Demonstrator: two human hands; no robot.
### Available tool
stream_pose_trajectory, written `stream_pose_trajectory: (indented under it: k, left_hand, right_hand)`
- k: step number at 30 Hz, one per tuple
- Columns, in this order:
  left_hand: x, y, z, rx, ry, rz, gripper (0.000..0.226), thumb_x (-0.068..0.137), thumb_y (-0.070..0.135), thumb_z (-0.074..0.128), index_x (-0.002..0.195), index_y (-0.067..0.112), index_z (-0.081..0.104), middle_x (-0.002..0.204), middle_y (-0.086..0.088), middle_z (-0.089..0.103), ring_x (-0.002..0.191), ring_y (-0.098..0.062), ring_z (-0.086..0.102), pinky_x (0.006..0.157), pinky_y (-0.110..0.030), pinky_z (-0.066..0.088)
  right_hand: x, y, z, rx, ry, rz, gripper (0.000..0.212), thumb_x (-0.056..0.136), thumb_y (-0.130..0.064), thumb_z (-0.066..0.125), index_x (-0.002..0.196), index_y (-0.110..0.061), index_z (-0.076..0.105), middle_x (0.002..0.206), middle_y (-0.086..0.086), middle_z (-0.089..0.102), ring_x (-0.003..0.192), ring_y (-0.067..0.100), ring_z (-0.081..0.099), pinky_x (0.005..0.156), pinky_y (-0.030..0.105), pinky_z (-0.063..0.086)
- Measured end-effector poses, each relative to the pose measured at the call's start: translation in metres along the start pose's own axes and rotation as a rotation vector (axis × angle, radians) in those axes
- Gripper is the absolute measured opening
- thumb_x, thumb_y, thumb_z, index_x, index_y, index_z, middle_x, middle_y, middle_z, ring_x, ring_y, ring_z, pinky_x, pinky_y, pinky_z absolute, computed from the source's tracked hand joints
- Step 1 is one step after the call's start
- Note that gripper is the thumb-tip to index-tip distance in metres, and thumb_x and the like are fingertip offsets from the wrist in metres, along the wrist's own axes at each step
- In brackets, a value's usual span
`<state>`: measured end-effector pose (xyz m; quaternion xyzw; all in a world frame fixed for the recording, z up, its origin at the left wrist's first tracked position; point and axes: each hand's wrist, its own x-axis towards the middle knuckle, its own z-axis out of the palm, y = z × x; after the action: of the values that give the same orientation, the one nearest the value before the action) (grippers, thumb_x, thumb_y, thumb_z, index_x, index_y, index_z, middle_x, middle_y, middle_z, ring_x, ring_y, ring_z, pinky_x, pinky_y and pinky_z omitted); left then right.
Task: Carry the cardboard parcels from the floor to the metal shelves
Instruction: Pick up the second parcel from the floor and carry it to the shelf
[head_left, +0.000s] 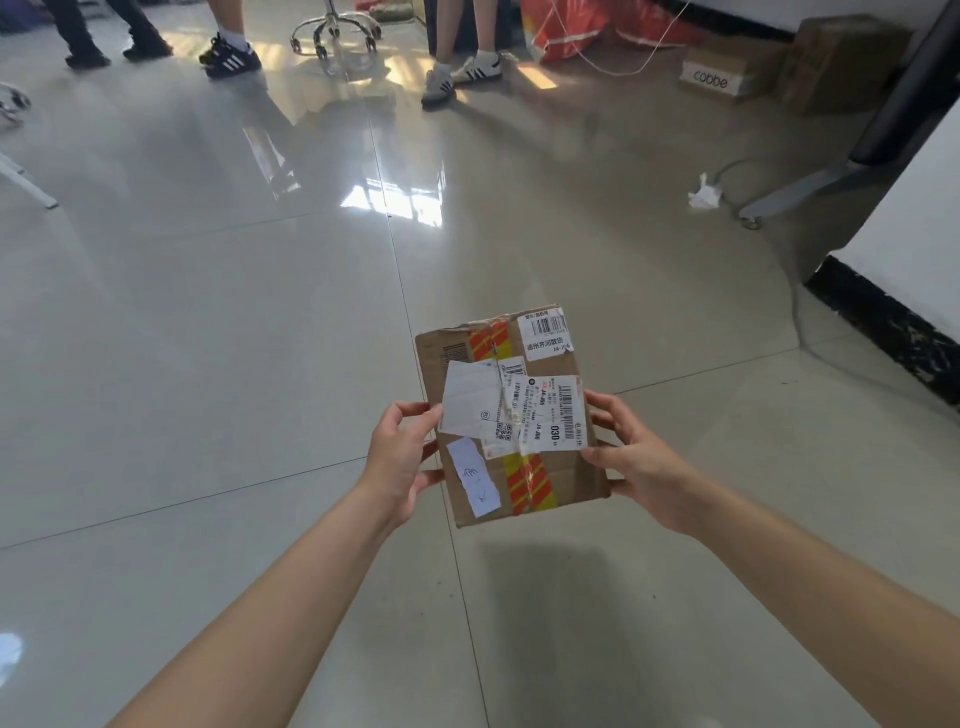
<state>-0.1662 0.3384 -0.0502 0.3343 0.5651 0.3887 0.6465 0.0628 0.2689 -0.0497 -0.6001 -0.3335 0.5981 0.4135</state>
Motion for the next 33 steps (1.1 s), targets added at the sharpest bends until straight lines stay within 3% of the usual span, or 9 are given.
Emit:
stream_pose_trajectory:
  k: [4, 8, 12, 17, 22, 24, 27, 30, 33]
  left_hand:
    - [0.000, 0.001, 0.002, 0.036, -0.005, 0.021, 0.006, 0.098, 0.018, 0.055, 0.102, 0.016, 0.050, 0.100, -0.008, 0.069, 0.090, -0.027, 0.064, 0.086, -0.055, 0.051]
    - [0.000, -0.003, 0.001, 0.142, -0.035, 0.055, 0.050, 0.100, 0.017, 0.054, 0.141, 0.037, 0.034, 0.096, -0.003, 0.073, 0.085, -0.023, 0.069, 0.079, -0.053, 0.058]
    - [0.003, -0.016, -0.001, 0.249, -0.051, 0.033, 0.074, 0.099, 0.017, 0.054, 0.153, 0.046, 0.012, 0.108, -0.008, 0.073, 0.086, -0.021, 0.071, 0.063, -0.038, 0.056]
    - [0.012, -0.022, -0.003, 0.368, -0.017, -0.023, 0.042, 0.097, 0.017, 0.058, 0.134, 0.012, 0.040, 0.132, -0.010, 0.063, 0.094, -0.018, 0.063, 0.075, -0.033, 0.053]
    - [0.011, -0.029, -0.017, 0.466, -0.147, -0.171, 0.035, 0.098, 0.024, 0.057, 0.131, 0.017, 0.048, 0.116, -0.004, 0.069, 0.082, -0.017, 0.071, 0.077, -0.037, 0.059]
    - [0.007, -0.030, -0.023, 0.538, -0.154, -0.310, 0.047, 0.097, 0.044, 0.054, 0.139, 0.024, 0.046, 0.118, -0.003, 0.068, 0.092, -0.023, 0.070, 0.084, -0.044, 0.057]
    - [0.003, -0.026, -0.037, 0.584, -0.094, -0.604, 0.085, 0.085, 0.074, 0.044, 0.154, 0.028, 0.024, 0.154, -0.022, 0.038, 0.129, -0.053, 0.047, 0.099, -0.060, 0.047]
    - [-0.004, -0.020, -0.048, 0.395, -0.083, -0.735, 0.104, 0.082, 0.078, 0.043, 0.157, 0.021, 0.001, 0.136, -0.042, 0.047, 0.110, -0.061, 0.058, 0.089, -0.062, 0.052]
    - [-0.005, -0.013, -0.048, 0.288, -0.033, -0.682, 0.093, 0.086, 0.072, 0.045, 0.152, 0.014, 0.013, 0.115, -0.039, 0.061, 0.080, -0.051, 0.071, 0.066, -0.054, 0.060]
  right_hand:
    - [0.003, 0.000, -0.001, -0.005, 0.021, 0.011, 0.056, 0.097, 0.007, 0.055, 0.134, -0.034, 0.046, 0.143, -0.001, 0.047, 0.126, 0.025, 0.050, 0.099, 0.058, 0.049]
    - [0.004, -0.002, -0.002, -0.039, 0.002, 0.079, 0.064, 0.099, 0.000, 0.056, 0.141, -0.045, 0.043, 0.143, -0.008, 0.040, 0.128, 0.026, 0.040, 0.110, 0.075, 0.030]
    - [0.000, -0.004, 0.000, -0.114, -0.017, 0.104, 0.062, 0.100, -0.001, 0.054, 0.145, -0.042, 0.040, 0.140, -0.005, 0.039, 0.124, 0.027, 0.045, 0.100, 0.067, 0.048]
    - [-0.005, 0.009, 0.004, -0.237, -0.041, 0.278, 0.053, 0.099, -0.013, 0.060, 0.143, -0.023, 0.033, 0.122, 0.004, 0.061, 0.106, 0.028, 0.066, 0.086, 0.061, 0.058]
    - [-0.012, 0.012, 0.013, -0.464, -0.172, 0.431, 0.042, 0.101, -0.036, 0.056, 0.136, -0.018, 0.043, 0.115, 0.000, 0.062, 0.113, 0.036, 0.068, 0.094, 0.057, 0.057]
    - [-0.003, 0.009, 0.012, -0.496, -0.098, 0.400, 0.062, 0.096, -0.040, 0.064, 0.147, -0.018, 0.036, 0.133, 0.002, 0.055, 0.126, 0.035, 0.058, 0.099, 0.052, 0.054]
    - [0.014, 0.003, 0.007, -0.467, 0.109, 0.143, 0.085, 0.091, -0.030, 0.072, 0.157, -0.014, 0.021, 0.163, 0.007, 0.032, 0.147, 0.028, 0.036, 0.115, 0.043, 0.034]
    - [0.029, 0.001, 0.005, -0.401, 0.092, 0.000, 0.079, 0.097, -0.033, 0.063, 0.160, -0.021, 0.017, 0.168, 0.005, 0.023, 0.153, 0.026, 0.026, 0.121, 0.043, 0.023]
    - [0.043, -0.001, 0.004, -0.508, 0.069, -0.048, 0.059, 0.102, -0.034, 0.054, 0.155, -0.020, 0.035, 0.162, 0.007, 0.037, 0.148, 0.027, 0.035, 0.119, 0.045, 0.028]
